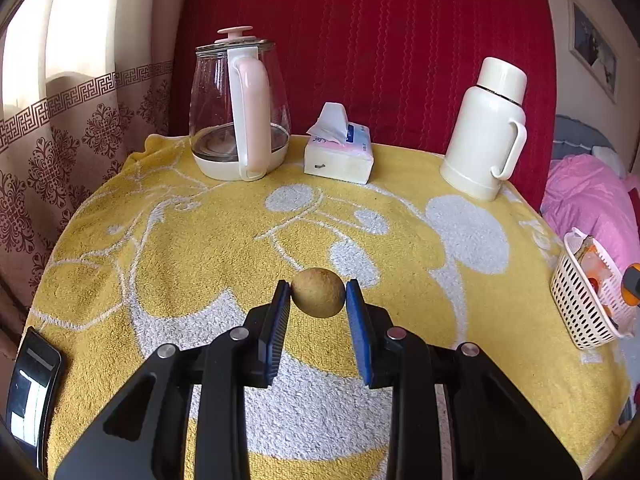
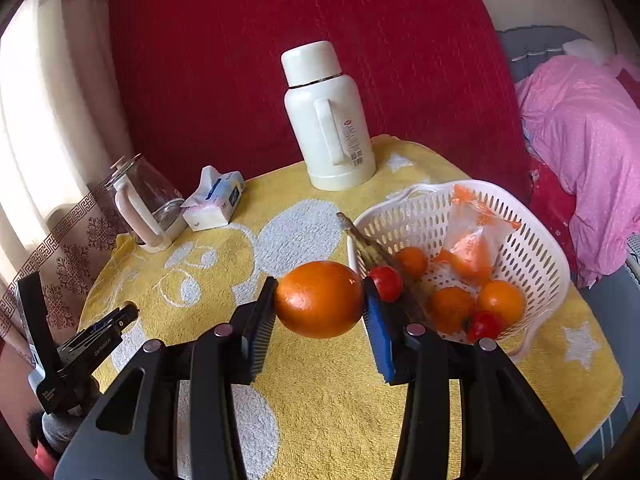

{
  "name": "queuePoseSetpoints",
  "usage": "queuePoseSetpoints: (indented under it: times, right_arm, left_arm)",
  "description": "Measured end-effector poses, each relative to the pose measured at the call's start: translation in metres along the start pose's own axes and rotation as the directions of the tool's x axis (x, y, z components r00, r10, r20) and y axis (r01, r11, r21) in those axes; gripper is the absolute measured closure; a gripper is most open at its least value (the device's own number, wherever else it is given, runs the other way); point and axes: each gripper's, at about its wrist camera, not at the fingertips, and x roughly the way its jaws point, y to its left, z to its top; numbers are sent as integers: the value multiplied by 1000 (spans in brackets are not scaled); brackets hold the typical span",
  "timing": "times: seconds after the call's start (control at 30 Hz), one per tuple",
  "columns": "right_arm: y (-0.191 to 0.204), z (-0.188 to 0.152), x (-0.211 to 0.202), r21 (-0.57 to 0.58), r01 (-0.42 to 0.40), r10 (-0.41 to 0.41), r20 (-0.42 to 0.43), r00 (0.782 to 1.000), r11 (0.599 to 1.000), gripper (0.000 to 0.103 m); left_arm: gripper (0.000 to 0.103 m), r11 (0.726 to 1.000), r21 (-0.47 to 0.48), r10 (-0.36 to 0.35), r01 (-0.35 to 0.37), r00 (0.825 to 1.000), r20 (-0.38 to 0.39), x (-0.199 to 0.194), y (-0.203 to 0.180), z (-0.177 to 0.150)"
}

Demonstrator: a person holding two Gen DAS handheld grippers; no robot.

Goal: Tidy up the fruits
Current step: 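Carry the orange into the white basket and open the right gripper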

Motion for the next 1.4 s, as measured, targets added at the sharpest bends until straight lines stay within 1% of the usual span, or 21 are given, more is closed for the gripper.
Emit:
queuePoseSetpoints:
  times: [0.17, 0.27, 0.4, 0.57, 0.7, 0.8, 0.87, 0.9, 0.93, 1.07, 1.13, 1.17, 1.27, 1.33, 1.4]
  right_arm:
    - [-32, 11, -18, 50, 57, -60, 54, 997, 997, 60]
    - [-51, 16, -24, 90, 82, -88, 65, 994, 993, 60]
    - [-68, 17, -20, 122, 90, -97, 47, 994, 988, 60]
    - [-76, 11, -6, 129, 103, -105, 9, 994, 986, 60]
    - [-83, 6, 5, 141, 129, -128, -16, 992, 982, 60]
    - [-91, 3, 8, 161, 142, -140, -21, 990, 977, 58]
    - [-94, 3, 6, 169, 147, -148, -10, 989, 975, 57]
    - [-95, 3, 5, 171, 147, -148, -5, 989, 974, 52]
    - [-97, 3, 4, 175, 149, -151, 3, 988, 973, 50]
    - [-101, 0, -1, 166, 174, -181, 28, 983, 971, 49]
    - [-104, -2, -4, 159, 198, -207, 45, 977, 967, 48]
    - [-106, -3, -5, 157, 210, -221, 54, 974, 965, 45]
    - [-110, -5, -12, 147, 233, -247, 88, 965, 961, 43]
    - [-113, -6, -17, 146, 252, -269, 112, 957, 957, 39]
    - [-116, -7, -21, 148, 265, -284, 128, 950, 953, 39]
  left_arm:
    - [74, 1000, 6, -3, 3, 1000, -2, 1, -2, -1]
    - [74, 1000, 13, -5, 5, 1000, -3, 1, -4, -2]
    - [74, 1000, 25, -5, 5, 1000, -3, 1, -8, -3]
    - [74, 999, 45, -7, 7, 1000, -2, 0, -14, -6]
    - [74, 998, 58, -9, 9, 1000, -3, 1, -18, -8]
    - [74, 998, 63, -6, 7, 1000, -5, 2, -19, -8]
    - [74, 998, 64, -5, 6, 1000, -6, 3, -19, -8]
    - [74, 998, 66, -5, 5, 1000, -6, 3, -19, -9]
    - [74, 998, 68, -5, 5, 1000, -6, 3, -20, -9]
    - [74, 997, 78, -6, 6, 1000, 0, 2, -22, -10]
    - [74, 996, 86, -10, 9, 1000, 4, 2, -25, -11]
    - [74, 996, 89, -12, 11, 1000, 6, 1, -26, -11]
    - [74, 995, 101, -21, 20, 1000, 9, 0, -29, -12]
    - [74, 994, 110, -27, 26, 1000, 9, 0, -32, -13]
    - [74, 993, 112, -40, 40, 999, 1, 1, -35, -13]
